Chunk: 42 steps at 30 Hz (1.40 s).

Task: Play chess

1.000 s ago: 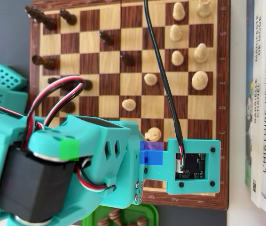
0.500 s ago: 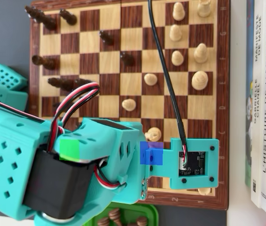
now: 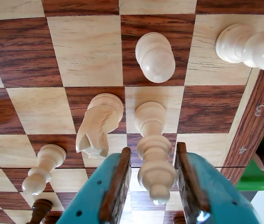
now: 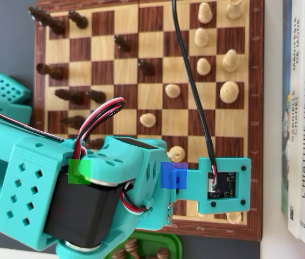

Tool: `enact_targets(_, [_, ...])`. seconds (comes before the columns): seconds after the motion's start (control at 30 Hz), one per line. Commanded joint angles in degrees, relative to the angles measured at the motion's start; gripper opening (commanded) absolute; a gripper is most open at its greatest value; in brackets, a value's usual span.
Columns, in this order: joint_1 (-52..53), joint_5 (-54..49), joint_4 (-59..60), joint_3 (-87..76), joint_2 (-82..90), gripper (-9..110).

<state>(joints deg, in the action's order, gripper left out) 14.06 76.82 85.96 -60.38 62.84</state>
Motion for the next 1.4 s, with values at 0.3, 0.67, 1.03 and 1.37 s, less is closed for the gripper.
enact_targets(0.3, [1.4, 0.3, -0.6, 3.9, 0.9, 14])
enact_targets(0.67, [1.4, 0.4, -0.6, 3.9, 0.9, 9])
enact_targets(1.03, [1.8, -0.3, -0.6, 5.8, 1.0, 9])
enact_targets(1.37, [4.0, -1.9, -0.5, 1.4, 8.7, 9])
